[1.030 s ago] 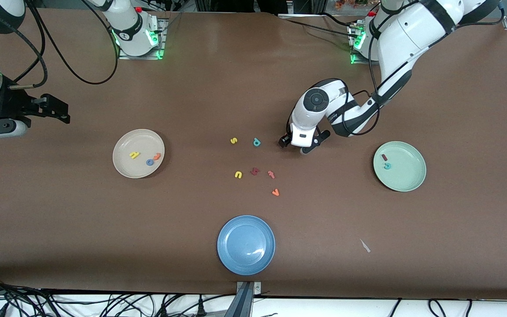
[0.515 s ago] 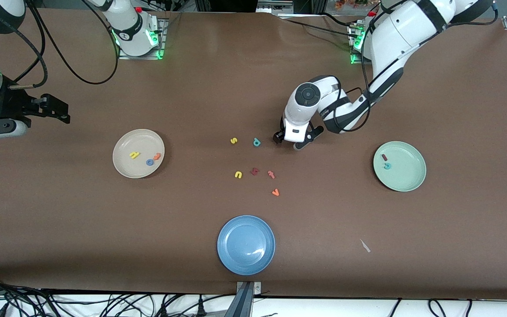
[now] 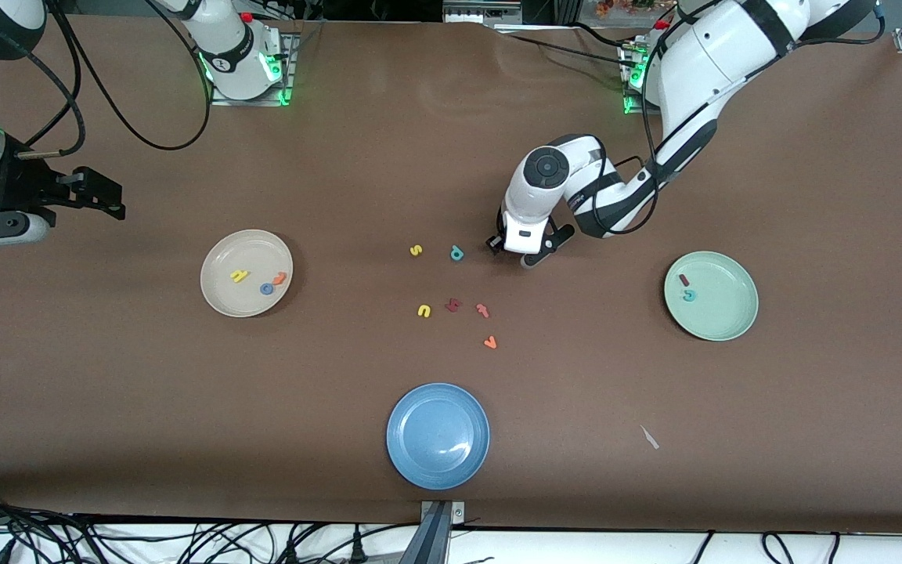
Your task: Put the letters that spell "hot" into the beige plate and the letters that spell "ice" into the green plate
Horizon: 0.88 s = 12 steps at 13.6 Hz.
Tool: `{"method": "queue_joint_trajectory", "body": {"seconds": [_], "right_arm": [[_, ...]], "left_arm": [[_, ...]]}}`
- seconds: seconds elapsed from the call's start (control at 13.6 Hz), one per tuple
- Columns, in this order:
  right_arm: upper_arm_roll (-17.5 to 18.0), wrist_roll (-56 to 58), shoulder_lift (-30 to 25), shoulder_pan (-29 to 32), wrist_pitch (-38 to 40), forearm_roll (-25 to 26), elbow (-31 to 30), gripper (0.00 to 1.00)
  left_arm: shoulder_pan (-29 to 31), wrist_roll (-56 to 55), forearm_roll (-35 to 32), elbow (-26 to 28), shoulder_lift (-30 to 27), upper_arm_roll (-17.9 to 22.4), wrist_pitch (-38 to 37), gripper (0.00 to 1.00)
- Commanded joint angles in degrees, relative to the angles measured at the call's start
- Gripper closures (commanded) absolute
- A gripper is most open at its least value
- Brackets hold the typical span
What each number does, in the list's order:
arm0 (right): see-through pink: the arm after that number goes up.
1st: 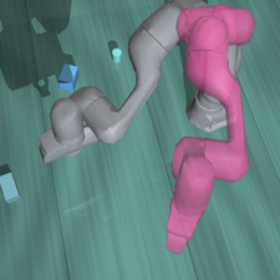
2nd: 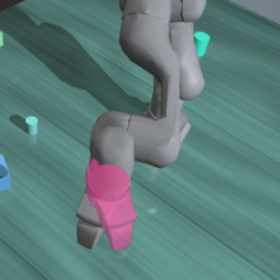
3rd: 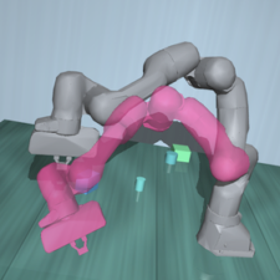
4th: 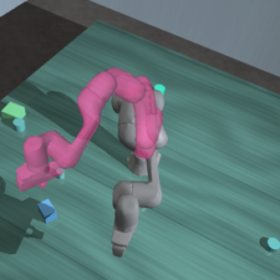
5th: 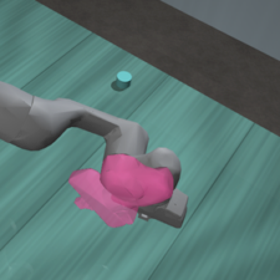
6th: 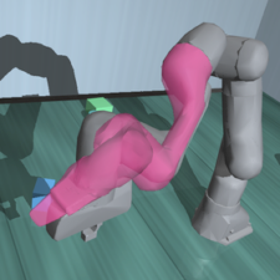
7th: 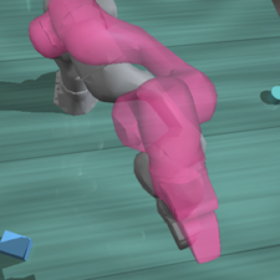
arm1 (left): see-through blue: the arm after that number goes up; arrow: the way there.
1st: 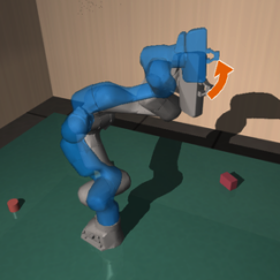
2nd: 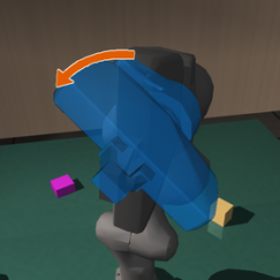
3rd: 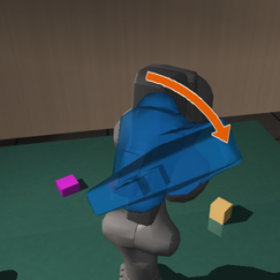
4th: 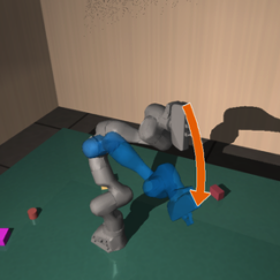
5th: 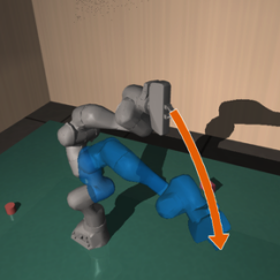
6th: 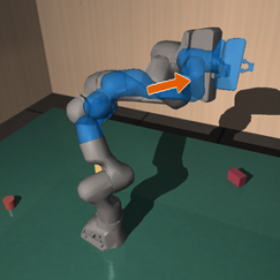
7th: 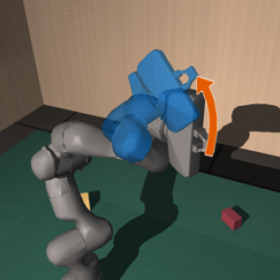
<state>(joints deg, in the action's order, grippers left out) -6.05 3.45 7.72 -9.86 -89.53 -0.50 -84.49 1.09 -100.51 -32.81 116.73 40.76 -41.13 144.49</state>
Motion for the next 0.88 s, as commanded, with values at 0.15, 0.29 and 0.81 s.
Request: {"method": "queue_joint_trajectory", "body": {"seconds": [0.15, 0.29, 0.81], "right_arm": [[0.2, 1.1, -0.1, 0.5, 0.9, -1.4, 1.0, 0.00], [0.2, 1.1, -0.1, 0.5, 0.9, -1.4, 1.0, 0.00], [0.0, 1.5, -0.1, 0.5, 0.9, -1.4, 1.0, 0.00]], "left_arm": [[0.8, 0.1, -2.3, -2.8, -2.4, 1.4, -2.0, 1.00], [1.8, 0.8, -2.3, -4.5, -4.7, 1.1, -3.5, 1.00], [20.9, 24.9, 0.5, -6.5, -11.5, -3.3, -17.9, 1.00]]}}
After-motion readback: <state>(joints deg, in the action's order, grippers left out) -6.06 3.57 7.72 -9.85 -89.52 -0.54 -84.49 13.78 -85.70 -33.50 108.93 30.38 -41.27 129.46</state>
